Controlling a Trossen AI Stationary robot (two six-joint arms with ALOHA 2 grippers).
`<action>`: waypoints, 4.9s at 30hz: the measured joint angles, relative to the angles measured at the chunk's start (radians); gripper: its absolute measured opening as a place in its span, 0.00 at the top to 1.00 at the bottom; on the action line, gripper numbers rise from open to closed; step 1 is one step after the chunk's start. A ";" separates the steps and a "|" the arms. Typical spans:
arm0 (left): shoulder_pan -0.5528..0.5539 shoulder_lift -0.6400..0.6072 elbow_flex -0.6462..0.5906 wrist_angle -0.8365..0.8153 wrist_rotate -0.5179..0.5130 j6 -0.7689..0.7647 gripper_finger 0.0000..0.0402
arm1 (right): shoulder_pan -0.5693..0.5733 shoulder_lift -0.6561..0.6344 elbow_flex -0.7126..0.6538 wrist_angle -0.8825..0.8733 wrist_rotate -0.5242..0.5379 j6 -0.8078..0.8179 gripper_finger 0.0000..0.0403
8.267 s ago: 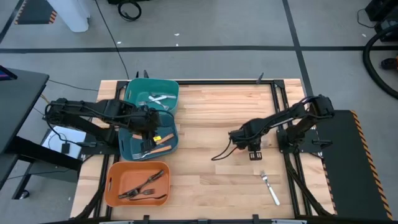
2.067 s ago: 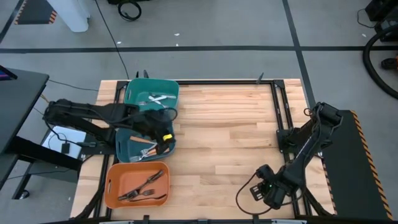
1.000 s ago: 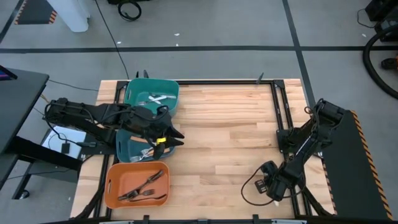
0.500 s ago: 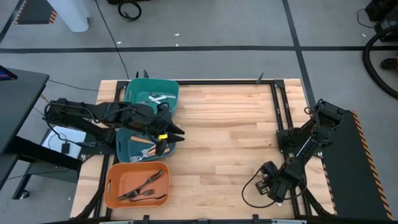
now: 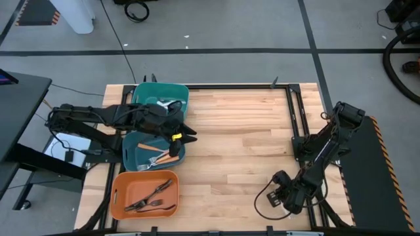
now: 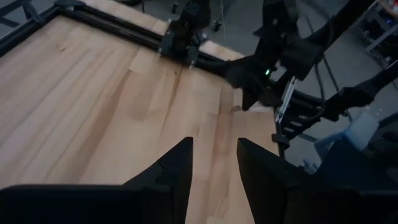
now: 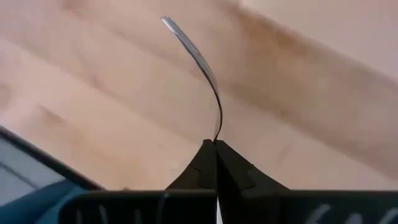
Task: Sort silverware by color (type)
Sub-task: Put the white fork into the green bin, then return to home Position
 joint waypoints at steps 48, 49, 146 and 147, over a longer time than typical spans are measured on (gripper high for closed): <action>0.304 0.229 0.000 0.462 0.320 -0.007 0.66 | -0.971 -0.368 0.001 0.911 -0.028 -1.321 1.00; 0.309 0.234 0.000 0.469 0.323 -0.005 0.66 | -0.978 -0.368 0.001 0.911 -0.040 -1.323 1.00; 0.855 0.121 -0.058 -0.225 -0.062 0.492 0.77 | -1.688 -0.449 0.001 0.819 -0.853 -1.420 0.77; 0.855 0.101 -0.056 -0.221 -0.062 0.486 0.77 | -1.712 -0.449 0.001 0.819 -0.897 -1.398 0.77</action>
